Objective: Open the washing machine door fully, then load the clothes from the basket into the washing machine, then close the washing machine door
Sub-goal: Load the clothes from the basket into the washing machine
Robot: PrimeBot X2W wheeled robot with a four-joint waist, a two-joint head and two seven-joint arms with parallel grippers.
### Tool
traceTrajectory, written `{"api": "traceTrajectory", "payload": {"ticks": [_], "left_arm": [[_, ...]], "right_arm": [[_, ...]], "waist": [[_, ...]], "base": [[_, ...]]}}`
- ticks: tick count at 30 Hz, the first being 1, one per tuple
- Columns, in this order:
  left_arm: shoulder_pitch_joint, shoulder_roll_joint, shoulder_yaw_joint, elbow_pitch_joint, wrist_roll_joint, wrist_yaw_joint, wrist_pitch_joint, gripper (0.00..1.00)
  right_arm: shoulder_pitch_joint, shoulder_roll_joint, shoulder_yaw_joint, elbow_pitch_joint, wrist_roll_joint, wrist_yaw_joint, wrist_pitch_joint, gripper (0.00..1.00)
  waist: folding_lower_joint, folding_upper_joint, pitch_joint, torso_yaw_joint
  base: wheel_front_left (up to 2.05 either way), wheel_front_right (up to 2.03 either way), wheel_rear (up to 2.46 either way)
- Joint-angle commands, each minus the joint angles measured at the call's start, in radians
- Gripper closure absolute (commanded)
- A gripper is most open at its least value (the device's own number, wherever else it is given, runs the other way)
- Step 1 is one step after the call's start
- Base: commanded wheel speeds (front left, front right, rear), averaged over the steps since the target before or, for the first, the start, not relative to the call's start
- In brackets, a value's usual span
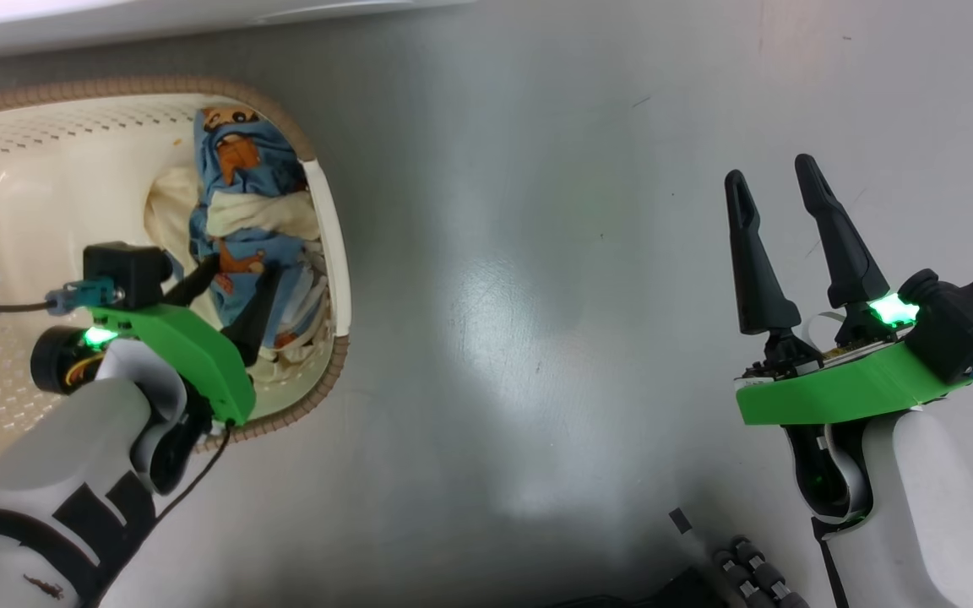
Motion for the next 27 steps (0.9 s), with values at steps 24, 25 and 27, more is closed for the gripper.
{"api": "traceTrajectory", "payload": {"ticks": [24, 25, 27], "left_arm": [[0.053, 0.003, 0.113, -0.013, -0.089, -0.002, -0.006, 1.0], [0.061, -0.002, 0.131, -0.015, -0.083, -0.002, -0.006, 1.0], [0.08, -0.009, 0.168, -0.019, -0.068, -0.002, -0.006, 1.0]], "right_arm": [[0.019, -0.008, 0.0, -0.001, -0.013, 0.003, -0.012, 0.0], [0.022, -0.01, -0.003, 0.001, -0.012, 0.003, -0.012, 0.0], [0.031, -0.016, -0.006, 0.003, -0.01, 0.003, -0.012, 0.0]], "waist": [[0.0, 0.0, -0.13, 0.073], [0.0, 0.0, -0.142, 0.08], [0.0, 0.0, -0.167, 0.091]], "base": [[0.0, 0.0, 0.0], [0.0, 0.0, 0.0], [0.0, 0.0, 0.0]]}}
